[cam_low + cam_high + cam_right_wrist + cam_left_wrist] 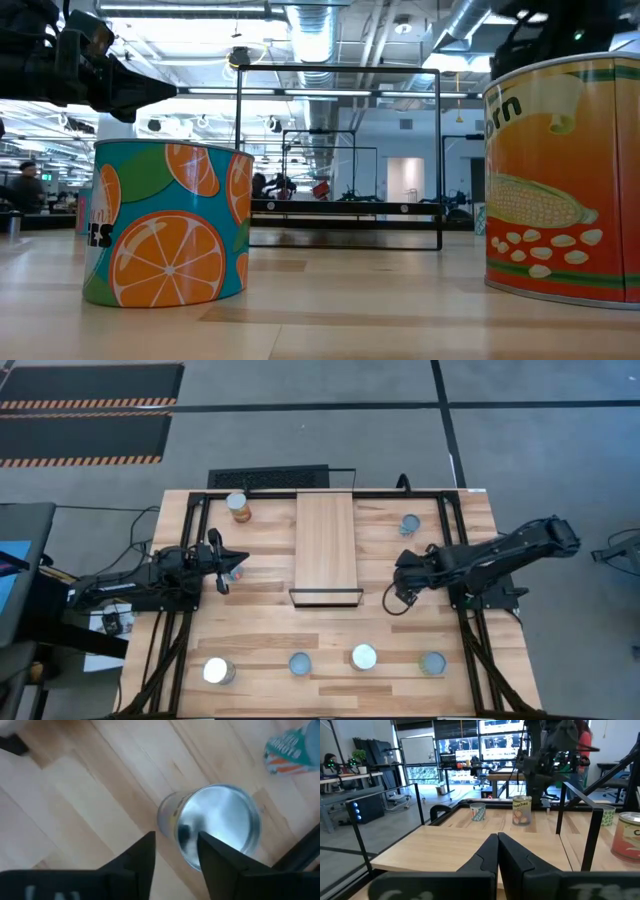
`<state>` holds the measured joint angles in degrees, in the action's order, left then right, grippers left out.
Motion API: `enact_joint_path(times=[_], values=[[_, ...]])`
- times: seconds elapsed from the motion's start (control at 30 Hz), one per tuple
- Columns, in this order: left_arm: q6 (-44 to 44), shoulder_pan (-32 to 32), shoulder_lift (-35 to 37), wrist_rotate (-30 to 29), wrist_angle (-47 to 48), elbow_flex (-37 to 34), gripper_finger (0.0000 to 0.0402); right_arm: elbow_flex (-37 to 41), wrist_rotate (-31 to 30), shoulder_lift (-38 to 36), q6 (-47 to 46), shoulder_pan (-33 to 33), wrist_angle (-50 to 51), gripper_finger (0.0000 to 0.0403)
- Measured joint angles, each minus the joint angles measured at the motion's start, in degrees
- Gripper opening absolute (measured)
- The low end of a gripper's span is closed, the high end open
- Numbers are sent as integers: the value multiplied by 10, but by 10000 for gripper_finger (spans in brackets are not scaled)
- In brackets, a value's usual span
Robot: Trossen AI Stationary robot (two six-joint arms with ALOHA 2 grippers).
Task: Pick and place cans onto a shelf
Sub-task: Put the top large canned peaches on the shelf
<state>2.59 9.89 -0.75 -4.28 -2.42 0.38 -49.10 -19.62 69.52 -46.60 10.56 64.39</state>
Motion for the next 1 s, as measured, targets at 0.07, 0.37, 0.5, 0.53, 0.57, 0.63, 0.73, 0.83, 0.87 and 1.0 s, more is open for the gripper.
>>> enact_joint_path(times=[0.07,0.37,0.5,0.53,0.57,0.63,0.73,0.83,0.87,1.0], values=[[-1,0,0,0,0,0,0,0,5,16,4,-12,-1,187],[-1,0,0,0,0,0,0,-3,-5,67,37,-58,2,151],[-2,0,0,0,0,0,0,-3,-7,75,61,-73,1,99],[-2,0,0,0,0,0,0,-3,-8,75,66,-77,0,86],[-2,0,0,0,0,0,0,-3,-8,75,70,-81,-1,74],[0,0,0,0,0,0,0,-8,-6,71,82,-89,0,53],[-2,0,0,0,0,0,0,-27,9,70,111,-97,4,25],[0,0,0,0,0,0,0,-63,21,70,141,-108,7,6],[0,0,0,0,0,0,0,-74,26,70,151,-113,9,5],[-2,0,0,0,0,0,0,-117,44,70,167,-140,17,9]])
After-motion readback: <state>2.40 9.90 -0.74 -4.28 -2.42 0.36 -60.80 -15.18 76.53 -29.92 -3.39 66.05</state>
